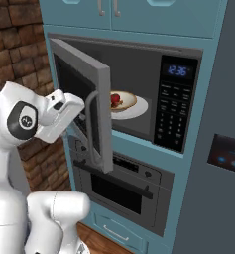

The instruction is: Place the bowl containing the chicken drumstick and tomato in the microwave. Close the microwave door and press the start button to microwave the meal.

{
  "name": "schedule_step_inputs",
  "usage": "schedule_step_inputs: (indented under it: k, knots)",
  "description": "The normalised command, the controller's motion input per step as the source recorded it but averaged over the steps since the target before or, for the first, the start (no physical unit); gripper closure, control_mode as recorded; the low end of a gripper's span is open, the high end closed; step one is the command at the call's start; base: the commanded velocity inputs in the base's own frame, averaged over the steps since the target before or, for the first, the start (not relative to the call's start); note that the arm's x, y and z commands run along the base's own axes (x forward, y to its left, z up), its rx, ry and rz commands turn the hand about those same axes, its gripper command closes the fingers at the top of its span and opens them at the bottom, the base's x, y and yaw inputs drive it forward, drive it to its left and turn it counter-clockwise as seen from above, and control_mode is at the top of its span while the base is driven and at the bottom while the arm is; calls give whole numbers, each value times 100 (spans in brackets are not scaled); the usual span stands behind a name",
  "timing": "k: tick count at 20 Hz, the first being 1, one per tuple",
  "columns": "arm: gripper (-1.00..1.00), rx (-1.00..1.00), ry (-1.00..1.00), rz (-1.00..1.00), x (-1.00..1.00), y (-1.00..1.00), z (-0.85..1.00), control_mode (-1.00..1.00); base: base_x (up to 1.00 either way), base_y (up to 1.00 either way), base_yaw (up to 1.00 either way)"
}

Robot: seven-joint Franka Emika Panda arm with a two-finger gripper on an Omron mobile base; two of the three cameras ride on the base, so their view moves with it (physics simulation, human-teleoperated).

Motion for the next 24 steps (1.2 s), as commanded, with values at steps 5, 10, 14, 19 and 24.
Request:
schedule_step_inputs:
  k: [5, 10, 14, 19, 24]
  knots:
    - [-100, 6, 1, 22, 100, -46, -7, -100, 0, 0, 0]
    - [-100, 0, -1, 18, 100, -28, -10, -100, 0, 0, 0]
    - [-100, 0, 0, 15, 100, -27, -6, -100, 0, 0, 0]
    - [-100, 0, 0, 12, 100, -21, 0, -100, 0, 0, 0]
    - [-100, 0, 0, 7, 100, -14, 0, -100, 0, 0, 0]
